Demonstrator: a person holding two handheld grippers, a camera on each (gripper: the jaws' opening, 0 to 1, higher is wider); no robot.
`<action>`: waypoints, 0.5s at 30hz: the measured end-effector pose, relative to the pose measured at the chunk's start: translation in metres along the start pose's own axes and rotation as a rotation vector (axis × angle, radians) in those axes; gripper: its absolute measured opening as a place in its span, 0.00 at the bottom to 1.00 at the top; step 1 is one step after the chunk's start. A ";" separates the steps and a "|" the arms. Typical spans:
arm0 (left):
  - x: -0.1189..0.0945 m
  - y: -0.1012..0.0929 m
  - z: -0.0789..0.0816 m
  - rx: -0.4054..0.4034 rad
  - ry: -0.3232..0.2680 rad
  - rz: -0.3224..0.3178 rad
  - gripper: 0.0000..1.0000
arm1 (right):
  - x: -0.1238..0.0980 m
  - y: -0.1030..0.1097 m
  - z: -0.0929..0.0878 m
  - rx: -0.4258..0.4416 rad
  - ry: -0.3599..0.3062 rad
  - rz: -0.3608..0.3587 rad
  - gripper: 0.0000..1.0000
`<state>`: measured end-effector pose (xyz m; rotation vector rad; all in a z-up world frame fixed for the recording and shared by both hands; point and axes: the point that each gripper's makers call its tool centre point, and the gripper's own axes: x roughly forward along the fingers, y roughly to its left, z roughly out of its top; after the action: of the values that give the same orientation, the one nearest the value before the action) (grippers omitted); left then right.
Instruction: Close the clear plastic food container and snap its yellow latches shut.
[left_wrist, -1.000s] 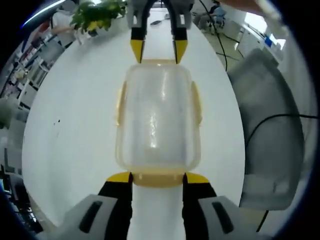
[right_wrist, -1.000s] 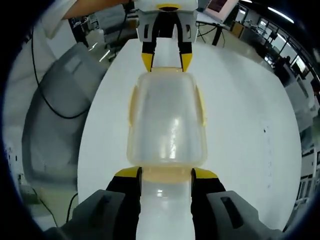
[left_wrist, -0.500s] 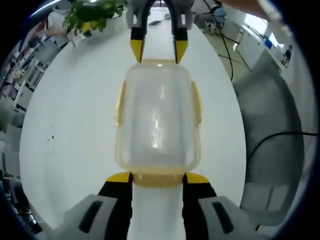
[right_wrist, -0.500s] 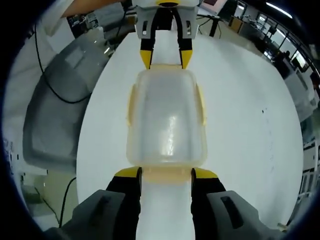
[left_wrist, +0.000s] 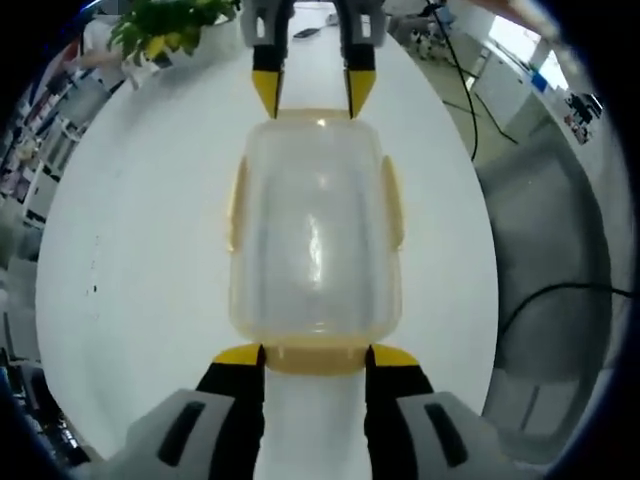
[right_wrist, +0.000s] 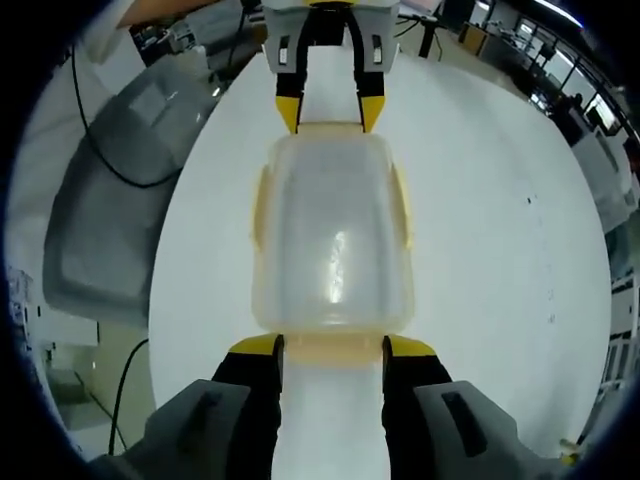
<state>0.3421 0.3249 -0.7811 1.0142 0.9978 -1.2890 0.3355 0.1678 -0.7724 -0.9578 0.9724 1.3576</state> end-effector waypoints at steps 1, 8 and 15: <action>0.000 0.000 0.000 -0.002 0.001 -0.002 0.33 | 0.001 0.000 0.000 -0.002 0.002 0.001 0.36; 0.001 0.000 -0.003 -0.011 0.014 -0.004 0.33 | 0.006 -0.001 0.000 -0.014 0.020 0.008 0.36; 0.002 -0.004 -0.001 -0.010 0.014 -0.003 0.34 | 0.006 0.002 -0.002 -0.028 0.041 0.012 0.36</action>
<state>0.3377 0.3255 -0.7835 1.0154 1.0158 -1.2793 0.3338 0.1675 -0.7787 -1.0064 0.9937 1.3690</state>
